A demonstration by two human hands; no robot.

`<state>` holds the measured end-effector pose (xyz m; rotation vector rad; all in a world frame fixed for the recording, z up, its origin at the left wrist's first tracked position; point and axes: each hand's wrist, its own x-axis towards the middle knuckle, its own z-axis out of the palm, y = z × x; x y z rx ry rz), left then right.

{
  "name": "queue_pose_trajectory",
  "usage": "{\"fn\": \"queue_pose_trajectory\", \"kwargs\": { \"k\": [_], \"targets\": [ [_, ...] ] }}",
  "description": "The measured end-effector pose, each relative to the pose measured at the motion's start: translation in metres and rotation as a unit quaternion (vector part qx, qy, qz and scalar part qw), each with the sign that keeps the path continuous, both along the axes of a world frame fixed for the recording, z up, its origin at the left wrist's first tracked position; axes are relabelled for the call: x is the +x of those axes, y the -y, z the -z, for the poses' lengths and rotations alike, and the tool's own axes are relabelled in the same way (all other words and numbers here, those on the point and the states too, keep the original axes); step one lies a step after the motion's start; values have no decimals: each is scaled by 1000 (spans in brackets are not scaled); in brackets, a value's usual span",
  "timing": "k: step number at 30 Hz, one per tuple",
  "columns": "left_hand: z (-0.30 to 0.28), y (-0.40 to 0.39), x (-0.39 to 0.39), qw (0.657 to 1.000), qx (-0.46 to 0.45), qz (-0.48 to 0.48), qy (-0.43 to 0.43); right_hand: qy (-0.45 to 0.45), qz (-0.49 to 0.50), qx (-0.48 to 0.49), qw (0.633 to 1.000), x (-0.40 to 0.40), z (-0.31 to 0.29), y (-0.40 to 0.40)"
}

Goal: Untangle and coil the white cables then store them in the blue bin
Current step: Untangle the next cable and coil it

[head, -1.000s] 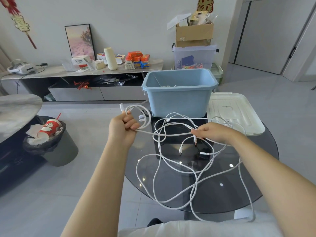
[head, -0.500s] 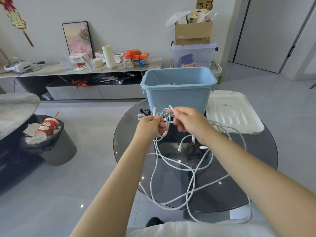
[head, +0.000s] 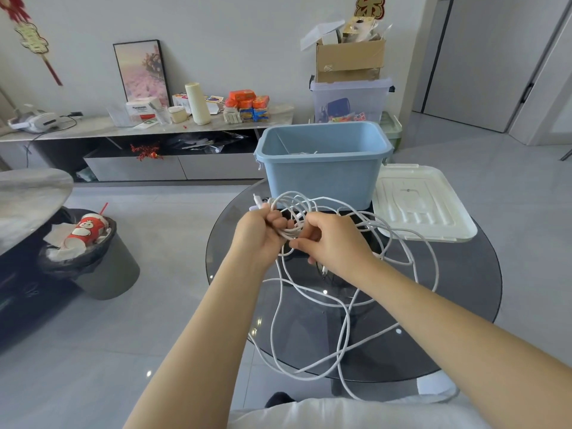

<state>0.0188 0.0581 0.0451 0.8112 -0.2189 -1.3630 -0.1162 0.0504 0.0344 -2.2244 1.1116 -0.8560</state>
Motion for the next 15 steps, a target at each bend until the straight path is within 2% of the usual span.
{"fn": "queue_pose_trajectory", "kwargs": {
  "k": [3,6,9,12,15],
  "targets": [
    [-4,0,3,999,0,20,43,-18,15,23,999,-4,-2,8],
    [-11,-2,11,999,-8,17,38,-155,-18,58,986,-18,-3,25],
    [-15,-5,28,999,-9,-8,32,-222,-42,125,966,-42,4,42],
    [-15,-12,47,998,-6,-38,46,-238,-37,132,962,-61,5,53],
    [-13,-17,59,994,-5,-59,96,-188,-2,168,968,-70,2,61]
  ]
}}
